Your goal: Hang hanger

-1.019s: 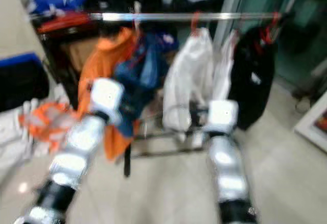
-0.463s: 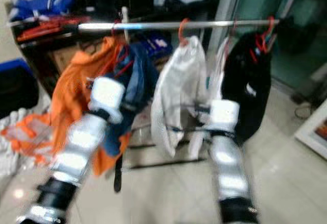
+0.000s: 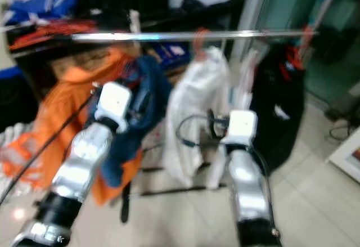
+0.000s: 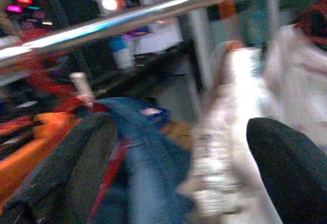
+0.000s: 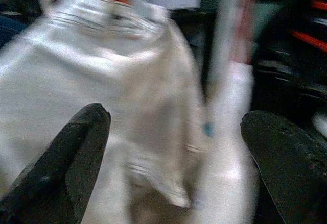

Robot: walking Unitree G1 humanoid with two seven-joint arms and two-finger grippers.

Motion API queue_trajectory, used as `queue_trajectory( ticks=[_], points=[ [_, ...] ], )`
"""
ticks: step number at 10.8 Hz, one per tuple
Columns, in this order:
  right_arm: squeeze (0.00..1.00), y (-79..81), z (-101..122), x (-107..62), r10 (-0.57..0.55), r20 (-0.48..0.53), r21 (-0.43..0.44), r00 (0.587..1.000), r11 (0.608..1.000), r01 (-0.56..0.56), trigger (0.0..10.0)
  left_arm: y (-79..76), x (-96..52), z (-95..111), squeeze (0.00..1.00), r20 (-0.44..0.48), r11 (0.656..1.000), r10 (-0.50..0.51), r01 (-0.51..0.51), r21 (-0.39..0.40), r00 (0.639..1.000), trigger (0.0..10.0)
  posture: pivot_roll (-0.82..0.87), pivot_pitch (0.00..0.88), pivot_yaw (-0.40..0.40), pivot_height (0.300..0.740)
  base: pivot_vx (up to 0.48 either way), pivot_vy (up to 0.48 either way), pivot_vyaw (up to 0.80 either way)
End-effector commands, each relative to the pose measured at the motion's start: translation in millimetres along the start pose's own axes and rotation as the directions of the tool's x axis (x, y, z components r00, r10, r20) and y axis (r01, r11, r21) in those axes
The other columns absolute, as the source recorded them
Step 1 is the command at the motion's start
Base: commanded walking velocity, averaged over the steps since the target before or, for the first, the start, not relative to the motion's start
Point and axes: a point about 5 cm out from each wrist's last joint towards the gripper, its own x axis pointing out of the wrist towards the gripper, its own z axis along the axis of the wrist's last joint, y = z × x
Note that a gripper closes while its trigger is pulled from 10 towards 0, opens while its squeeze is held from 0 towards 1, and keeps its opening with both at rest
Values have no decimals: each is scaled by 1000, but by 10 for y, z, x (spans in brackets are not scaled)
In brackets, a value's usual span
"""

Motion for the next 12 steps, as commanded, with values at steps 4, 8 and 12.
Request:
queue_trajectory(
  ticks=[4,8,12],
  points=[
    [0,35,33,-2,3,13,5,1000,1000,-3,10000,-7,-10,26,0,10,998,-22,22,56,1000,10000,-59,0,1,740,0,-448,0],
    [0,33,54,4,4,18,1,1000,1000,-4,10000,71,3,23,0,3,999,35,-35,-14,999,10000,-62,0,-4,740,146,-408,0],
    [0,38,53,6,10,17,-3,1000,1000,-10,10000,150,-2,-4,0,-8,996,90,-90,-7,996,10000,-59,0,-7,740,207,-66,0]
  ],
)
